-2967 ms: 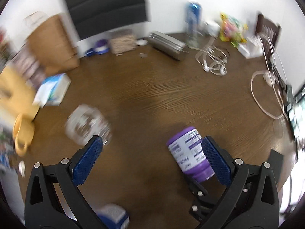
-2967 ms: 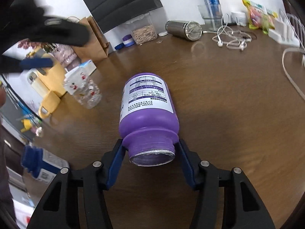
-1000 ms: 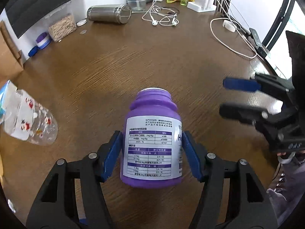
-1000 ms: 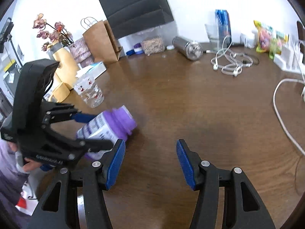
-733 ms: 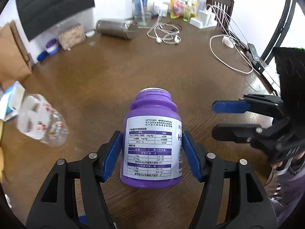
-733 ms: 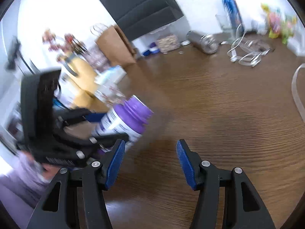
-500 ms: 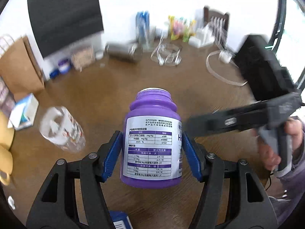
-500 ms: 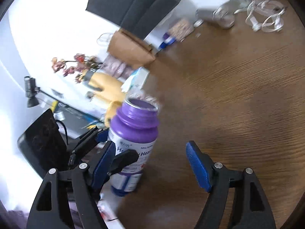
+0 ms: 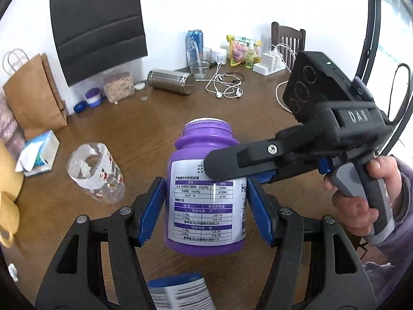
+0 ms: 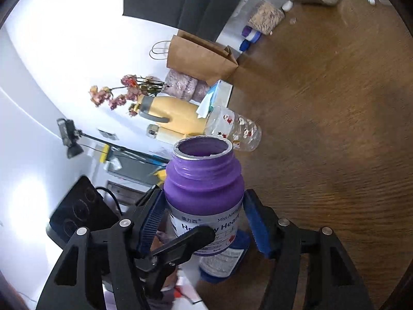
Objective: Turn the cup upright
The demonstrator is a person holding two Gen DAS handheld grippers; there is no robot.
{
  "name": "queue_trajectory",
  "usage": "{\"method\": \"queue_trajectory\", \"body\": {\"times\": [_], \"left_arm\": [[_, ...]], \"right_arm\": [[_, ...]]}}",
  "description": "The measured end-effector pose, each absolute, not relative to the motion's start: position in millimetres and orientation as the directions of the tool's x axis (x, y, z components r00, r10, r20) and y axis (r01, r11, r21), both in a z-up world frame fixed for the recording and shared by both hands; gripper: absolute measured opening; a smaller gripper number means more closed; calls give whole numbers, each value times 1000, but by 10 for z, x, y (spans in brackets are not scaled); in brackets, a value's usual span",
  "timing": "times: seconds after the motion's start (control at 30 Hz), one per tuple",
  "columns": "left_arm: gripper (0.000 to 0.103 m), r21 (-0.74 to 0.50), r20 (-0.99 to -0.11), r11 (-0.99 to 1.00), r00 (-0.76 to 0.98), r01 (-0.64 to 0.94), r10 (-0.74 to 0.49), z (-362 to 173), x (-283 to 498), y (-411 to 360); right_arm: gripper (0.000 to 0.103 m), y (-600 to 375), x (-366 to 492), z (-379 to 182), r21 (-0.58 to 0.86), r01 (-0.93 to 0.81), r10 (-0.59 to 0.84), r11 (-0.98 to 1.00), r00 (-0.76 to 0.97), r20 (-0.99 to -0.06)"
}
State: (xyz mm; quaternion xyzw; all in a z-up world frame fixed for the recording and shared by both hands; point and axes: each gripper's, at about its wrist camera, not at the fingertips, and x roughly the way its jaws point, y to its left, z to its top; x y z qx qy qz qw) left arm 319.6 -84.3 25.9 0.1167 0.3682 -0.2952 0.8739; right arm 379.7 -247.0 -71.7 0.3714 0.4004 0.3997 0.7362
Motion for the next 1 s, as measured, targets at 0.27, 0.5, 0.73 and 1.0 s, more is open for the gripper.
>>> {"method": "queue_trajectory", "body": {"times": [0.27,0.5,0.73,1.0], "left_arm": [[82,-65,-770,905,555,421,-314,152,3369,-460],[86,-100,-778,983,603,156,-175,121,3475,135],[86,-99,-777,987,611,123,-154,136,3315,267],[86,-109,-755,987,636,121,-162,220,2958,254]], "right_arm": [[67,-2045,3570,-361,133,-402,407,906,741,-534],[67,-1692,3646,-750,-45,-481,365,876,720,-590],[68,-1650,3613,-804,-44,-473,349,880,705,-618],[80,-1905,3151,-428,-10,-416,333,909,741,-583]]}}
